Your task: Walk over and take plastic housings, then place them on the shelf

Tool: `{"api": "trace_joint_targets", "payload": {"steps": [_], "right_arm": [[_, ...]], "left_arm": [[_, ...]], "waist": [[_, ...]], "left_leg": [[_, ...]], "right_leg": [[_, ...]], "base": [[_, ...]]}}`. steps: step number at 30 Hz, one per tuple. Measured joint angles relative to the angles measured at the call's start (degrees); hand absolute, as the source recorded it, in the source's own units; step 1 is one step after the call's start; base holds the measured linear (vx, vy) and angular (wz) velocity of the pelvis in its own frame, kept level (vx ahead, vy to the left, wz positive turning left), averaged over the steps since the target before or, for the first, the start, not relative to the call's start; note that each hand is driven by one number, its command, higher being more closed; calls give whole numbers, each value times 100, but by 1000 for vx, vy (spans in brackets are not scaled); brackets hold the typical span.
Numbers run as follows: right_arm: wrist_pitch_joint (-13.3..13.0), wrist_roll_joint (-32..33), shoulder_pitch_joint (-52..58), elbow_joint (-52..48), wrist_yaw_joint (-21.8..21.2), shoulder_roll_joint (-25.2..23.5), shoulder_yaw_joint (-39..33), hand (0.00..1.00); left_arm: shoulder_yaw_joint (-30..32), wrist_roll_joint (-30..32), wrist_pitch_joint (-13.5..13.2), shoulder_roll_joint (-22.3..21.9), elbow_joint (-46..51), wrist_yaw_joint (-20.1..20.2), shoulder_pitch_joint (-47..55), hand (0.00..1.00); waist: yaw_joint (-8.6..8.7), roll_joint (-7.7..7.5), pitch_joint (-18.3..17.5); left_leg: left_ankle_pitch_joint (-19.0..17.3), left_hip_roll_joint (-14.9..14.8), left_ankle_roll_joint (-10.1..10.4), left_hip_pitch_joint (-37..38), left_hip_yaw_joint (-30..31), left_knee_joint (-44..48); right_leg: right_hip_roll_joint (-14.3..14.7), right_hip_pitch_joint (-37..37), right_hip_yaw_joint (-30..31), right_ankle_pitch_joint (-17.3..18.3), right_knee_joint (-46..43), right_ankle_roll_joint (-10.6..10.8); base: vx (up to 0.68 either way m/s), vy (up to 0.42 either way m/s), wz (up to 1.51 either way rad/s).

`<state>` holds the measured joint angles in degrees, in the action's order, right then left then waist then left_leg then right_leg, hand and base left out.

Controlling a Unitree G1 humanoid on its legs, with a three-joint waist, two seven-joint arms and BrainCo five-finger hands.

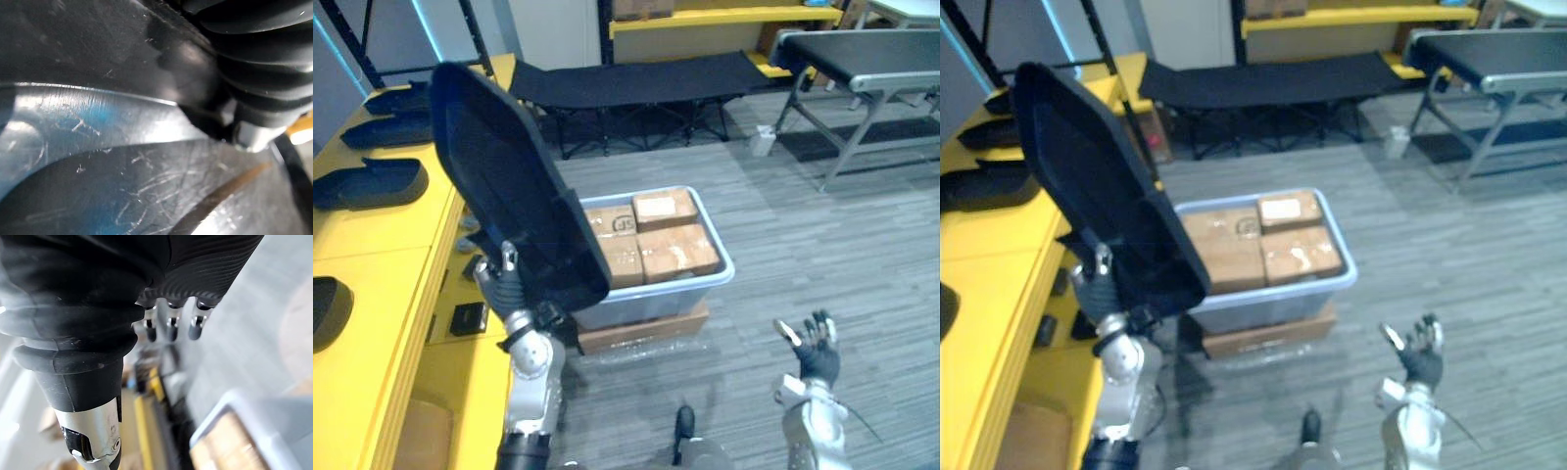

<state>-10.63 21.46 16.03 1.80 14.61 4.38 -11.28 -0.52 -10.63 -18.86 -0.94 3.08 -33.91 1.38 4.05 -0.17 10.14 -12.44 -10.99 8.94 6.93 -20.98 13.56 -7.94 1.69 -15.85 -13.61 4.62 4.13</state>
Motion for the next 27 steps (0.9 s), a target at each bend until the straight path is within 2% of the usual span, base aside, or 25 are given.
{"api": "trace_joint_targets", "payload": {"steps": [2, 4, 6, 9, 12, 14, 16, 19, 22, 23, 24, 25, 26, 27], "right_arm": [[-206, 2, -67, -4, -262, 1, -68, 0], [-249, 27, -182, -8, -587, 16, -82, 0], [-256, 112, -400, -6, -970, 86, 92, 0], [-259, 120, -881, 131, -1157, 269, 934, 0], [-253, 7, -1635, 414, -1194, 290, 1892, 0], [-251, -52, -1964, 607, -1186, 262, 2223, 0], [-213, -242, -2354, 850, -1084, 139, 2589, 0], [-90, -317, -2644, 1048, -1068, -57, 2797, 0], [55, -423, -2664, 1073, -1083, -65, 2845, 0], [83, -423, -2642, 1079, -1085, -68, 2836, 0], [105, -426, -2605, 1079, -1087, -68, 2820, 0], [192, -432, -2499, 1078, -1081, -24, 2781, 0], [238, -438, -2344, 1077, -1076, 43, 2749, 0], [250, -460, -2268, 1077, -1077, 69, 2724, 0]], "left_arm": [[101, -39, 0, 2, 164, 119, 251, 100], [298, -37, 0, 20, 382, 158, 450, 100], [633, -24, 4, 61, 828, 157, 689, 100], [1178, 8, 11, 53, 1470, 147, 1036, 100], [1696, 50, 20, 30, 1895, 148, 1607, 100], [1920, 48, 18, -15, 2032, 154, 1889, 100], [2263, 28, 10, -223, 2070, 177, 2175, 100], [2554, -61, 2, -473, 2069, 339, 2445, 100], [2696, -276, -12, -610, 2067, 618, 2605, 100], [2691, -338, -12, -627, 2058, 651, 2674, 100], [2683, -440, -14, -630, 2055, 721, 2695, 100], [2667, -562, -15, -619, 2050, 892, 2676, 100], [2657, -675, -29, -607, 2050, 1059, 2654, 100], [2652, -705, -41, -609, 2050, 1131, 2661, 100]], "waist": [[-16, 6, 4], [-30, 21, 12], [-128, 45, 7], [-496, 105, 13], [-946, 208, -8], [-1204, 227, -20], [-1533, 218, -22], [-1749, 149, -44], [-1898, 87, -61], [-1893, 81, -58], [-1868, 74, -53], [-1741, 48, -38], [-1686, 14, -23], [-1691, 1, -9]], "left_leg": [[-3, 6, -6, 3, 37, 3], [-6, 22, -15, -10, 236, 0], [1, 81, -71, -151, 521, -14], [109, 173, -117, -341, 977, -87], [271, 276, -105, -427, 1526, -219], [301, 300, -105, -482, 1719, -218], [349, 372, -135, -511, 1976, -277], [362, 489, -157, -521, 2174, -312], [316, 526, -226, -534, 2240, -238], [284, 541, -273, -628, 2279, -127], [263, 559, -303, -692, 2317, -30], [243, 587, -338, -831, 2330, 162], [219, 588, -381, -916, 2188, 323], [209, 588, -397, -906, 2158, 336]], "right_leg": [[-15, -49, -60, 5, 1, 3], [-56, -169, -246, 89, 2, 15], [-129, -228, -506, 148, 9, 36], [-232, -339, -960, 204, 11, 58], [-320, -580, -1494, 226, 11, 132], [-334, -656, -1687, 228, 12, 141], [-387, -785, -1968, 251, 35, 172], [-487, -929, -2205, 317, 39, 260], [-523, -1032, -2359, 348, 2, 278], [-536, -1096, -2476, 370, 1, 300], [-550, -1161, -2599, 398, 1, 324], [-570, -1347, -2901, 432, 0, 360], [-589, -1534, -3168, 487, -2, 401], [-600, -1612, -3255, 530, -9, 431]], "base": [[-7, 32, 18], [-11, 21, 45], [-18, -2, 63], [12, -12, 82], [69, 2, 89], [86, 37, 62], [78, 57, 60], [68, 86, 43], [66, 75, 22], [15, 36, 33], [13, 28, 77], [0, 10, 117], [17, 27, 116], [13, 35, 80]]}}
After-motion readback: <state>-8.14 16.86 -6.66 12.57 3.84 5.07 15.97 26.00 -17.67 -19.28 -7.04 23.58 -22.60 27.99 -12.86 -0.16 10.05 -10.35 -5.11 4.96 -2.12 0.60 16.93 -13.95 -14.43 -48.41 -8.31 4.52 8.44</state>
